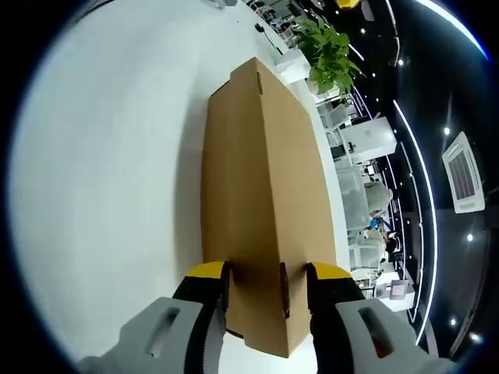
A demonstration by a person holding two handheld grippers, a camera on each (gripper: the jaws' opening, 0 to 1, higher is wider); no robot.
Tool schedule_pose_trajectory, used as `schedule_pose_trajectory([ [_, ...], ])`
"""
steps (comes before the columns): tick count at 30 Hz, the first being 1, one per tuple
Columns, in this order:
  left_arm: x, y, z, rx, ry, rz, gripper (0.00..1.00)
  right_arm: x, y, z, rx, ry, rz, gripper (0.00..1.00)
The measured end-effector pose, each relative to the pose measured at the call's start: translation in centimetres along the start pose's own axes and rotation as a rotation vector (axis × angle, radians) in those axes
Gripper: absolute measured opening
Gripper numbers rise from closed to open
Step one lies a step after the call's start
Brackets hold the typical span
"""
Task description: Operate the shoe box by opening the lid, removing the specified soft item, and placing it in the target area until the item is outside and the box remains undamaged.
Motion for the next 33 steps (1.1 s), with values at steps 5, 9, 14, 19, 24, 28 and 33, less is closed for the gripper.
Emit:
schedule_pose_trajectory([
  [5,0.6,0.9,0.0,0.039,-0.029,0.02,0.94,0.2,0.0,-0.1,0.008,-0.007,-0.004,0.41],
  [9,1.1,1.4,0.0,0.091,-0.057,0.017,0.88,0.2,0.0,0.0,0.002,-0.002,-0.006,0.41],
  [14,2.0,2.7,0.1,0.172,-0.084,0.009,0.78,0.1,0.0,0.0,-0.001,-0.001,-0.001,0.41],
  [19,3.1,4.6,0.9,0.202,-0.113,0.035,0.69,0.1,0.0,0.0,0.0,0.002,0.0,0.41],
  [24,4.3,5.5,2.1,0.234,-0.174,0.025,0.61,0.1,0.1,0.2,-0.004,0.012,-0.004,0.41],
  [28,4.8,5.6,2.7,0.269,-0.207,0.002,0.58,0.1,0.1,0.1,0.0,0.015,-0.004,0.41],
  [33,5.8,6.3,4.2,0.318,-0.286,-0.009,0.61,0.0,0.5,0.3,0.003,0.029,-0.02,0.38],
])
Point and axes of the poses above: the point that each gripper's makers call its tool centre point, and the gripper's own axes: x roughly forward along the fingers, y roughly to its right, z roughly out of its underside, the point moved 10 cm from there along -x, roughly backward along the fingers, and after that the axes turned 8 degrees about z, right-handed, at the moved point
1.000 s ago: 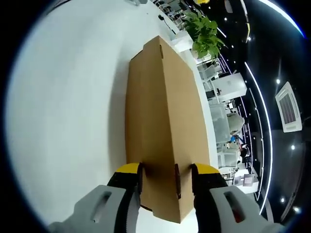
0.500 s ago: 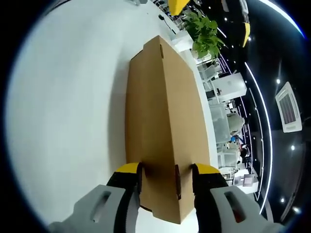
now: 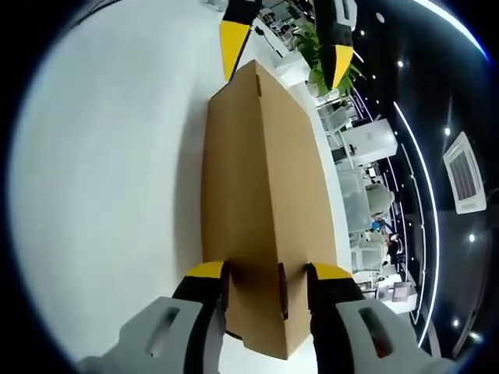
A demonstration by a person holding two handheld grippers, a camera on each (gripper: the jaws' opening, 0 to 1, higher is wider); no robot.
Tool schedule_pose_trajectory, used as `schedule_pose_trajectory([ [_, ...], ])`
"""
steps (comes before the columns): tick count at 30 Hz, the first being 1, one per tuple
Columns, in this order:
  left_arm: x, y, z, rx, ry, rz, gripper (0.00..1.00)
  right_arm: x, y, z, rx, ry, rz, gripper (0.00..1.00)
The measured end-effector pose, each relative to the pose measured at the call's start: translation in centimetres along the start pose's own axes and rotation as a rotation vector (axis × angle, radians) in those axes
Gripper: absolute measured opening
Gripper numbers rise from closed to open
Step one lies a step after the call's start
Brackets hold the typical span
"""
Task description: Operate the shoe box by opening the lid, removing the specified soft item, and placing it in the target area until the item is outside and the box remains undamaged.
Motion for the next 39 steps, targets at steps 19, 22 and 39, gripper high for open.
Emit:
schedule_pose_trajectory([
  [19,2.3,1.3,1.8,0.012,-0.155,-0.008,0.5,0.1,0.0,0.1,0.006,0.003,-0.006,0.38],
  [22,2.4,1.7,1.8,0.025,-0.156,-0.025,0.51,0.1,0.0,-0.1,0.01,-0.004,-0.004,0.38],
  [39,3.3,2.4,1.5,0.093,-0.233,-0.127,0.47,0.0,0.0,-0.2,0.018,0.003,-0.006,0.38],
])
Point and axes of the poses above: the point that each gripper's makers call its tool centre point, and the gripper's own axes: x roughly forward along the fingers, y roughly to its right, z roughly out of its underside, the point moved 10 cm from there along -x, roughly backward along the fingers, and after that the axes turned 8 degrees about z, right-handed, at the moved point
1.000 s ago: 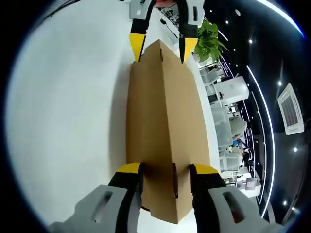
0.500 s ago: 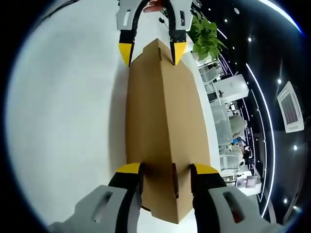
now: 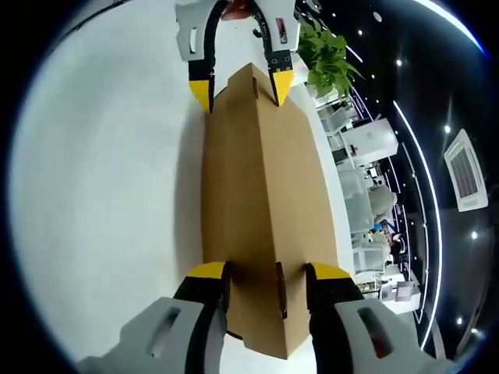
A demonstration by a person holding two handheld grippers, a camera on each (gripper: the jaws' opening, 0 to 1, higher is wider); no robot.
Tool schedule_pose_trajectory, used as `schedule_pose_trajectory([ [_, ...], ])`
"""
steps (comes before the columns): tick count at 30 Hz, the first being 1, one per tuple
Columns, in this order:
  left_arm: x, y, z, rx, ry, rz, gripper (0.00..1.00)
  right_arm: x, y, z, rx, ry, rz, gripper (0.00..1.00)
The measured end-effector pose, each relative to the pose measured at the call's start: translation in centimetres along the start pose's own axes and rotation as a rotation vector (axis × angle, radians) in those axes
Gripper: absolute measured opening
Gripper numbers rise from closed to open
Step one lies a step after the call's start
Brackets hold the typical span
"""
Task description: Operate the shoe box by opening the lid, removing the specified soft item, and placing it in the target area until the item is outside and the box remains undamaged.
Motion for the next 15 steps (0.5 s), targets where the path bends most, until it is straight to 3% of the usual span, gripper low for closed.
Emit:
schedule_pose_trajectory([
  [4,-0.15,0.14,-0.02,0.005,-0.006,-0.008,0.48,0.0,0.02,0.06,-0.005,0.006,-0.006,0.38],
  [8,-0.13,-0.15,0.05,0.039,-0.015,-0.033,0.42,0.0,0.02,0.05,-0.003,0.005,-0.007,0.38],
  [15,-0.04,-0.16,-0.26,0.011,-0.025,-0.054,0.4,0.06,0.03,0.09,0.008,0.004,-0.008,0.38],
])
Point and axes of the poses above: the point that each gripper's makers call its tool centre point, and the gripper's own axes: x roughly forward along the fingers, y roughly to its right, z roughly out of its underside, the point moved 10 cm from there along -x, roughly backward along the fingers, and after that the axes turned 8 degrees about z, right-handed, at the moved point
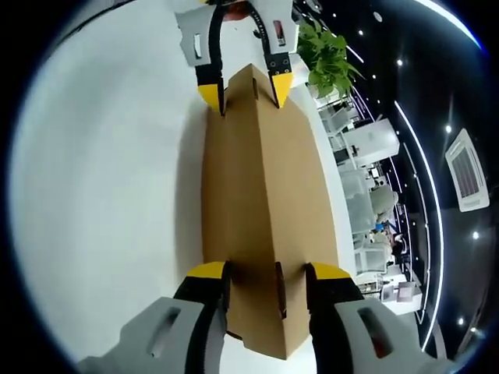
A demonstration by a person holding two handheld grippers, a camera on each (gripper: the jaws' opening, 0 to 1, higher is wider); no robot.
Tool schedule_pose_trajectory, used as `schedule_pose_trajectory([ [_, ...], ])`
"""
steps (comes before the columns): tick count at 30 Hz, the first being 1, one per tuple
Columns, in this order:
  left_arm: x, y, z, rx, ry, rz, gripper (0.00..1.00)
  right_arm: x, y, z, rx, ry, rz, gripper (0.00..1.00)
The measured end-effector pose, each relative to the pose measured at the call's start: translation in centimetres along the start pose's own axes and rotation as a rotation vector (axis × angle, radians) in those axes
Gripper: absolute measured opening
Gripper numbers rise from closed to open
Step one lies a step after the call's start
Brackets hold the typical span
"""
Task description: Operate the shoe box by opening the lid, removing the specified soft item, and placing it in the target area until the item is outside and the box remains undamaged.
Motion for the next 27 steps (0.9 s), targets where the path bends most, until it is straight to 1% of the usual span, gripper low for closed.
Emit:
schedule_pose_trajectory([
  [4,0.0,-0.1,-0.1,-0.01,-0.01,-0.002,0.4,0.0,0.0,0.0,0.001,-0.001,-0.002,0.38],
  [11,-0.2,-0.5,-0.1,-0.052,0.005,0.02,0.37,0.0,0.0,0.1,-0.006,0.008,-0.005,0.38],
  [22,-0.2,-0.7,-0.1,-0.067,0.013,0.029,0.36,-0.3,0.6,0.1,-0.014,0.019,-0.011,0.36],
  [27,-0.8,-1.1,-0.2,-0.066,0.017,0.022,0.34,-0.8,1.2,-0.1,-0.011,0.027,-0.007,0.35],
])
Point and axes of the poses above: the point that each gripper's makers call its tool centre point, and the gripper's own axes: x roughly forward along the fingers, y roughly to its right, z roughly out of its underside, the point moved 10 cm from there along -x, roughly backward along the fingers, and after that the axes turned 8 degrees about z, right-handed, at the moved point
